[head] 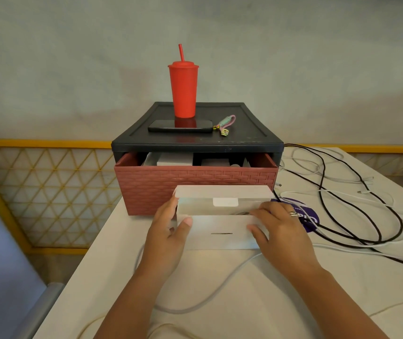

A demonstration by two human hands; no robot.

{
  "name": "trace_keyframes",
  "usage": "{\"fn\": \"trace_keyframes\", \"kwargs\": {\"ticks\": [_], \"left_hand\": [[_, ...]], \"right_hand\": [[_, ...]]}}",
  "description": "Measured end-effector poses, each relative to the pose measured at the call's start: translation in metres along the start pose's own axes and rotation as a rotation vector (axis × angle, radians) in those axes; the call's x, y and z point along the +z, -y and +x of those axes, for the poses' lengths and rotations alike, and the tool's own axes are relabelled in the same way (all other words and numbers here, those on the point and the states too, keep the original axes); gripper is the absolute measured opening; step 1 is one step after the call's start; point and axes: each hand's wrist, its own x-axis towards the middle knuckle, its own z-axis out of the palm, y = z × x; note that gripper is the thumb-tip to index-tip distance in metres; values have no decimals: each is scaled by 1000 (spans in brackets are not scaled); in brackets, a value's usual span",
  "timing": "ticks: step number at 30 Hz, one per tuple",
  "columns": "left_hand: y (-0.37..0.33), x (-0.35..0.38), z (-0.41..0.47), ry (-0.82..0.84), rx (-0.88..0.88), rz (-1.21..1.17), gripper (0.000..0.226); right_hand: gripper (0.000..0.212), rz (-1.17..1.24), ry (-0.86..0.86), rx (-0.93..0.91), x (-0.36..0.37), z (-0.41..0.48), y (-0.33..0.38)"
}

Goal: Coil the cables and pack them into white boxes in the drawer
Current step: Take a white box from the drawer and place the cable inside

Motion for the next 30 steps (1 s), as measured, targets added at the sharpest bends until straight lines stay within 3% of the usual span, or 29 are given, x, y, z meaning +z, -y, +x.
{"fn": "trace_keyframes", "kwargs": {"ticks": [4,11,14,16,17,18,21,23,25,30], "left_hand": [[0,1,-1,-11,6,12,55],[-5,-5,-2,-64,35,43,42],[-9,-9,-2,-135,26,89,35],[-10,-13,-2,-176,32,123,30],[-11,-15,-3,-186,39,127,29],[-11,-17,-3,-186,43,122,27],[-15,-19,-7,-150,31,120,24],[-18,-19,-10,-119,30,126,23],[-20,-18,-13,-92,38,129,23],[-18,-15,-24,-30,53,150,23]], "right_hand": [[37,-22,-16,63,5,-1,-1],[45,-4,51,107,2,0,-3],[39,60,76,217,-16,-3,3],[19,106,23,240,-30,-6,12],[5,163,57,234,-38,-7,19],[16,221,186,238,-45,-10,28],[41,293,805,153,-55,-22,65],[45,248,1008,65,-57,-29,85],[42,258,1073,35,-55,-32,95],[18,265,983,-71,-44,-36,93]]}}
